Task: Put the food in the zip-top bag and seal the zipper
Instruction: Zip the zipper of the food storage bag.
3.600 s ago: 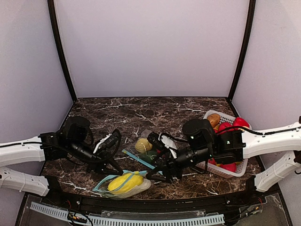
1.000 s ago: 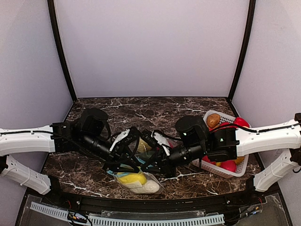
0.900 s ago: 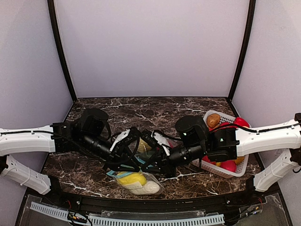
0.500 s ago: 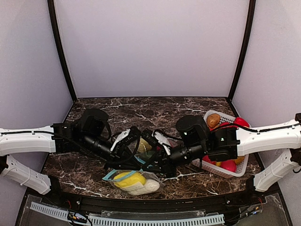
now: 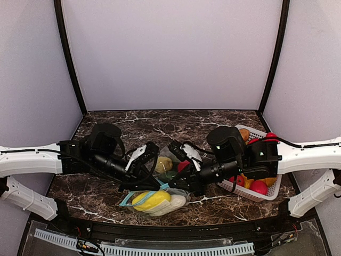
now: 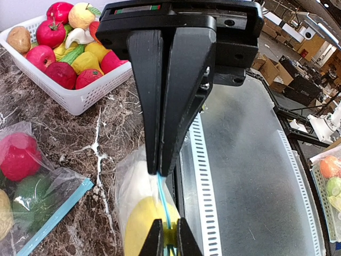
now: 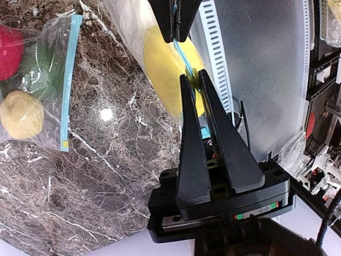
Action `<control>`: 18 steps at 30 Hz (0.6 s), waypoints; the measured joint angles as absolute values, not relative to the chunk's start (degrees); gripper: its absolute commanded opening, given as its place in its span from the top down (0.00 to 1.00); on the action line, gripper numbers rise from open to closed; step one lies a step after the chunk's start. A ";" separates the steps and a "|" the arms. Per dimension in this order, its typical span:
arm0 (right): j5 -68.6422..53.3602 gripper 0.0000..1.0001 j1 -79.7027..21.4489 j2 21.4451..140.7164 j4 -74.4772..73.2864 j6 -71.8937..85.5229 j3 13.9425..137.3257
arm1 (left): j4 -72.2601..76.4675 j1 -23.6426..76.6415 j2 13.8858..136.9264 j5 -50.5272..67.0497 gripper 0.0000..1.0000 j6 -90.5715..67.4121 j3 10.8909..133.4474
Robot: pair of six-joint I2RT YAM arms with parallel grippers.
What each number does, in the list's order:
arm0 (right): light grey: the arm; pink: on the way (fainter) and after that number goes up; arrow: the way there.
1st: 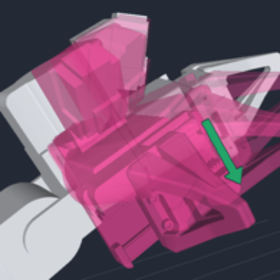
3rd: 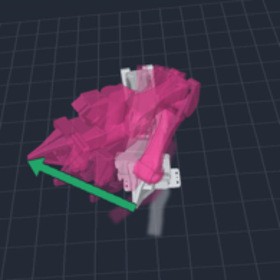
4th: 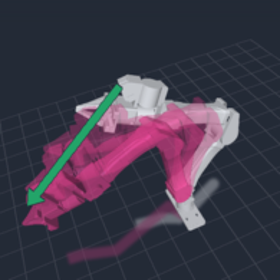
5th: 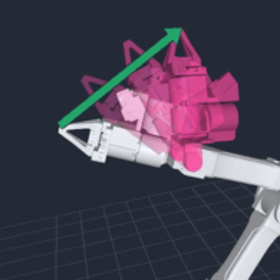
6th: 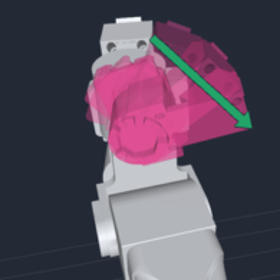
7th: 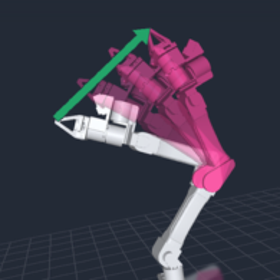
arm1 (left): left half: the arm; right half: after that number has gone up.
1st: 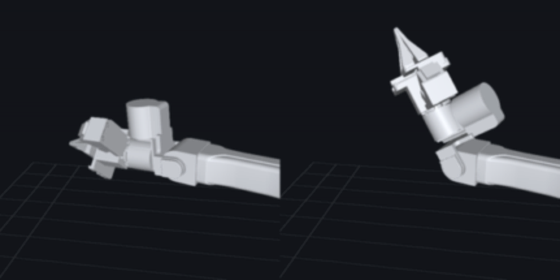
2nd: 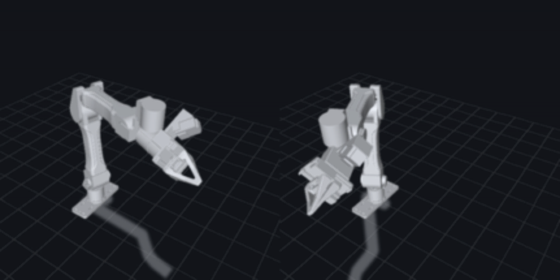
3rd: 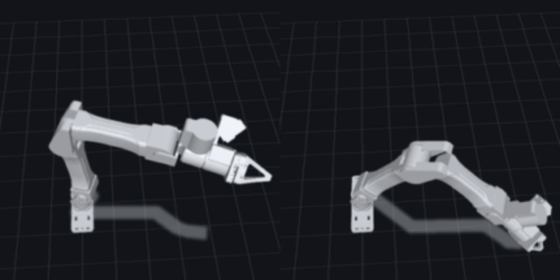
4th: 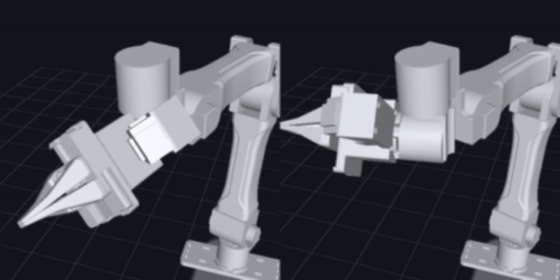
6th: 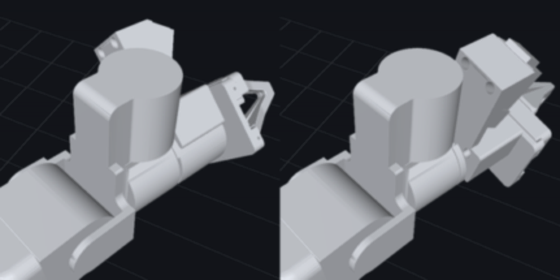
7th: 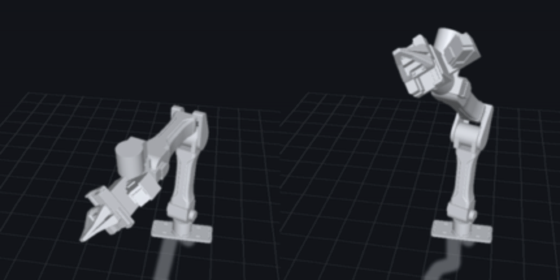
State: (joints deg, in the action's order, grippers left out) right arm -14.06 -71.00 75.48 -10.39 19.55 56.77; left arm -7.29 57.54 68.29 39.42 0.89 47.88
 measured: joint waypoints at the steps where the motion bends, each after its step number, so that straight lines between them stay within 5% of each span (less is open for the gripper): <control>1: -13.56 1.00 -70.91 75.11 -10.94 19.49 56.77 | -7.40 57.54 68.27 39.22 0.99 0.91 47.86; 18: -1.56 1.00 -67.70 72.36 -22.48 19.25 58.81 | -12.58 57.54 68.23 36.29 0.99 1.98 47.83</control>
State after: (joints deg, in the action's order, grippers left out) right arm -1.56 -67.70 72.36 -22.48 19.25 58.81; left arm -12.58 57.54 68.23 36.29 1.98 47.83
